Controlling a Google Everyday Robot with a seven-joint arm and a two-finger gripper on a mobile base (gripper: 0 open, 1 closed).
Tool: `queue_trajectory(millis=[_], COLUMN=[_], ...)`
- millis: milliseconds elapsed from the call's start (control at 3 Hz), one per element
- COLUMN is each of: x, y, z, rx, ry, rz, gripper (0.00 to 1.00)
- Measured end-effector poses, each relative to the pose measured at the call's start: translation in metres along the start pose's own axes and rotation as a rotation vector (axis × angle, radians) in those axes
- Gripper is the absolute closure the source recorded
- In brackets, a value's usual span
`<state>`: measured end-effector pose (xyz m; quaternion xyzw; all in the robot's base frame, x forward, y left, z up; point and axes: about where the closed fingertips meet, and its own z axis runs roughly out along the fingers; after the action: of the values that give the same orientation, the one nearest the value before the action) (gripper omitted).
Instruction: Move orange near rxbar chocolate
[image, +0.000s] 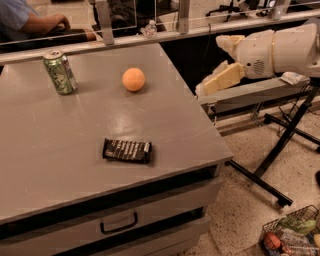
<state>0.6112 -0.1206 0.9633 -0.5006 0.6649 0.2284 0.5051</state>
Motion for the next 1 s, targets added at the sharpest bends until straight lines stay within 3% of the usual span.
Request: queue_trajectory(millis=[667, 1000], x=[0.01, 0.031], y=[-0.003, -0.009], z=[0.014, 0.054], rx=[0.014, 0.037], ry=[-0.001, -0.01], rz=[0.019, 0.045], gripper=[0.0, 0.0])
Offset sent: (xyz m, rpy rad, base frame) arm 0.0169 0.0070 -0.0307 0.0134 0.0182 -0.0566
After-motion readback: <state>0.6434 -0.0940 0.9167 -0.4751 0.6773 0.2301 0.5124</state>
